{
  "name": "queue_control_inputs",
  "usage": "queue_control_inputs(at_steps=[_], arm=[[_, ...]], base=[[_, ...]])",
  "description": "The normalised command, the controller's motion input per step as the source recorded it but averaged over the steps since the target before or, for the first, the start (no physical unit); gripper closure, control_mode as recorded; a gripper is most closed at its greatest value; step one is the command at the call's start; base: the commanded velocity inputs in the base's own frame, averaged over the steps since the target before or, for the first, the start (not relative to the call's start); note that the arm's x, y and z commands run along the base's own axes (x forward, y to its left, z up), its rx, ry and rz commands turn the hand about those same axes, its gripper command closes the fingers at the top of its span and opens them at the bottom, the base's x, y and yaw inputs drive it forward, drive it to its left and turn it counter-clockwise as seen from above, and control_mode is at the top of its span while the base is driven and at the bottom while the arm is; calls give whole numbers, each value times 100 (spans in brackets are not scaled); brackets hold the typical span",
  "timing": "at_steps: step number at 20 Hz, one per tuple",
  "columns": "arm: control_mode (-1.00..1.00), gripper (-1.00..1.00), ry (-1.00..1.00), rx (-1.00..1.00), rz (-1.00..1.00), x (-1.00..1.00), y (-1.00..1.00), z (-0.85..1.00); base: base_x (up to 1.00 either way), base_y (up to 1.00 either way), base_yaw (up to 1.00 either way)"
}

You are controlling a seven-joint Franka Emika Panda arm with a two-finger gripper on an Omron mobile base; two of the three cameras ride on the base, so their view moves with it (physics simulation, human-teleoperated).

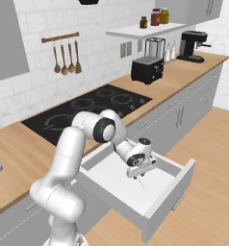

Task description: Take a straw from the drawer in front and place it inside the glass cup on the dining counter.

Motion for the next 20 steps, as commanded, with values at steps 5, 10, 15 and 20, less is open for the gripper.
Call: queue_control_inputs(at_steps=[5, 10, 15, 20], arm=[[-100, 100, -1, 14, 0, -16, -16, 2], [-100, 100, 0, 16, 0, -4, -22, 12], [-100, 100, -2, 0, 0, -21, -2, 40], [-100, 100, -11, -8, 0, -45, 0, 81]], base=[[0, 0, 0], [0, 0, 0], [0, 0, 0], [0, 0, 0]])
